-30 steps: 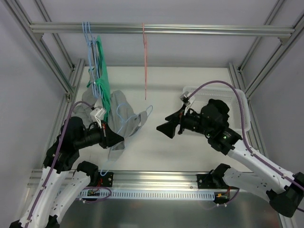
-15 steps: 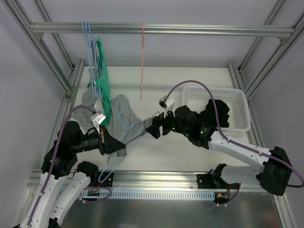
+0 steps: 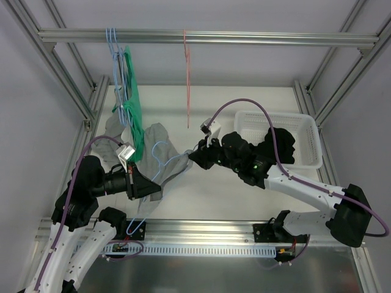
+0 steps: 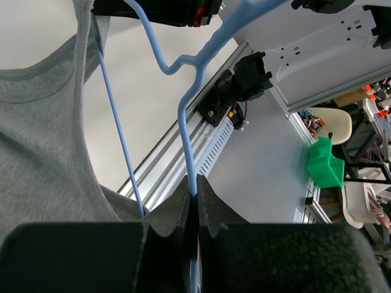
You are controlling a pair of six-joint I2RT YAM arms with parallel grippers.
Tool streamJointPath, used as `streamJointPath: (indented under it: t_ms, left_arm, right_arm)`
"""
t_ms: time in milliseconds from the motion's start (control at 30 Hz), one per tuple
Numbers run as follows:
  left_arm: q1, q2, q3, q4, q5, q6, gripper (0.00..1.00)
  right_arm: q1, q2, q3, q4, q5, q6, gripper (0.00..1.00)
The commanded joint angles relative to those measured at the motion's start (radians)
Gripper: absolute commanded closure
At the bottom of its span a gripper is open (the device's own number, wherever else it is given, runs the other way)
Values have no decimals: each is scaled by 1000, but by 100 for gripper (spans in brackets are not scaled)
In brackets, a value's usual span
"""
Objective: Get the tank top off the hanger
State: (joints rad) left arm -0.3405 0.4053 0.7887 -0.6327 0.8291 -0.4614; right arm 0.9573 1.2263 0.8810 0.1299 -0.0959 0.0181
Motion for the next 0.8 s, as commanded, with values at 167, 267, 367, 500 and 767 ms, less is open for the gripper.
streamJointPath:
  t_ms: [167, 267, 367, 500, 767]
  left_arm:
    - [-3, 18, 27, 31, 5, -5, 100]
    - [-3, 30, 26, 31, 2, 3, 100]
    - [-3, 46, 32, 33, 24, 13, 100]
    - [-3, 70, 69, 34, 68, 30, 100]
    - [-8, 159, 184, 160, 208, -26, 100]
  right_arm:
    - [8, -63, 36, 14, 77, -9, 100]
    - [8, -115, 42, -51, 165, -10, 100]
    - [5, -188, 52, -125, 275, -56, 100]
    - [-20, -266, 102, -271, 393, -95, 100]
    - [-241, -272, 280, -429, 365, -164, 100]
